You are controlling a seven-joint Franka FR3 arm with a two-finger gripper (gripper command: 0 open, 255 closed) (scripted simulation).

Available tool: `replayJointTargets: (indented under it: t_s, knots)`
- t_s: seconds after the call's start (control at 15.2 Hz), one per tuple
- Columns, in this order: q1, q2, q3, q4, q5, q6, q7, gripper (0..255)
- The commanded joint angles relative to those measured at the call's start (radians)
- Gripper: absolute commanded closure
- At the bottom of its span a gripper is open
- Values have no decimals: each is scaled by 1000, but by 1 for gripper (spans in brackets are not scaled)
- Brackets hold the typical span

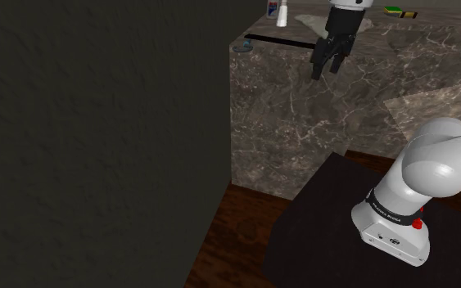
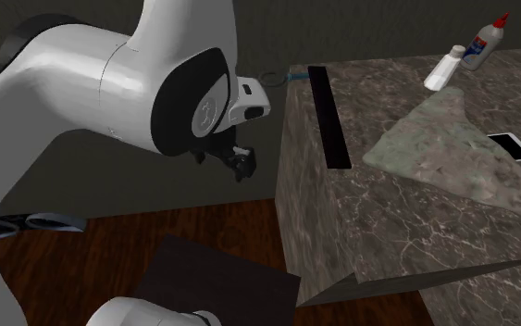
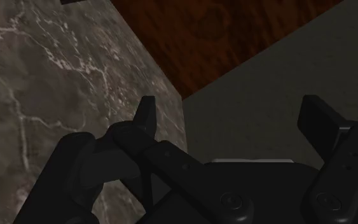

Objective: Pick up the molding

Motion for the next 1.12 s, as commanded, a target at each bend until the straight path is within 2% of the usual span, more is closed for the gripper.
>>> replayJointTargets:
  t_s: [0.0,0.53,1.06]
  knots:
    - [0,0,0,0,0,0,0,0]
    - [9,262,-140,226,-65,33,-237,0]
    - [24,565,-257,544,-45,12,-477,0]
